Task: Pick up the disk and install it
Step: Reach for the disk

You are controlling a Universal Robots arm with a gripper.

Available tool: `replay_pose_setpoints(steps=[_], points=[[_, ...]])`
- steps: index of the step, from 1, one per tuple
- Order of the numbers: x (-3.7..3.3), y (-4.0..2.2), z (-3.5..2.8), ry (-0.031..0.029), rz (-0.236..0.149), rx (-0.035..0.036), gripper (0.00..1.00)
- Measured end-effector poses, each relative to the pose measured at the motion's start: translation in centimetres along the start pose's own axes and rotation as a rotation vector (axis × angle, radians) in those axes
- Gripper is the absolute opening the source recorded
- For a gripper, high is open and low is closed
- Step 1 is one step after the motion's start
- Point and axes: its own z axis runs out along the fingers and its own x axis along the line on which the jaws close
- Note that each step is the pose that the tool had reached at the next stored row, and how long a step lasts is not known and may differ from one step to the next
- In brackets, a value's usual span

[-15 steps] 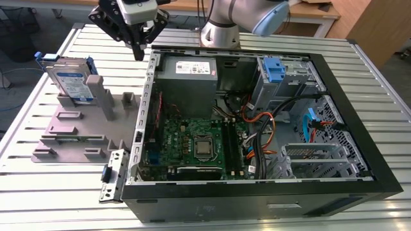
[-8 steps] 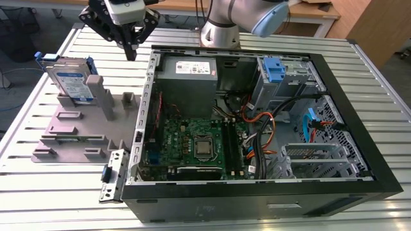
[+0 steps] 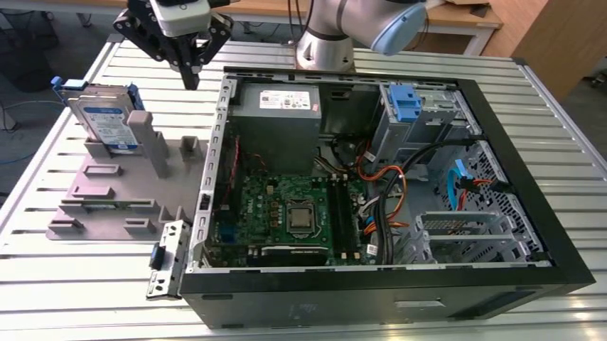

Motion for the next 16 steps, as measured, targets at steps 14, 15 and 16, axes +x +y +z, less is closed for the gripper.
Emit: replay_pose_setpoints(steps=[14, 15, 16], points=[[0.76, -0.06, 0.04, 0.0, 0.0, 0.0001, 0.11], [0.93, -0.07, 0.05, 0.0, 0.0, 0.0001, 0.11], [1.08, -0.08, 0.06, 0.0, 0.0, 0.0, 0.11]])
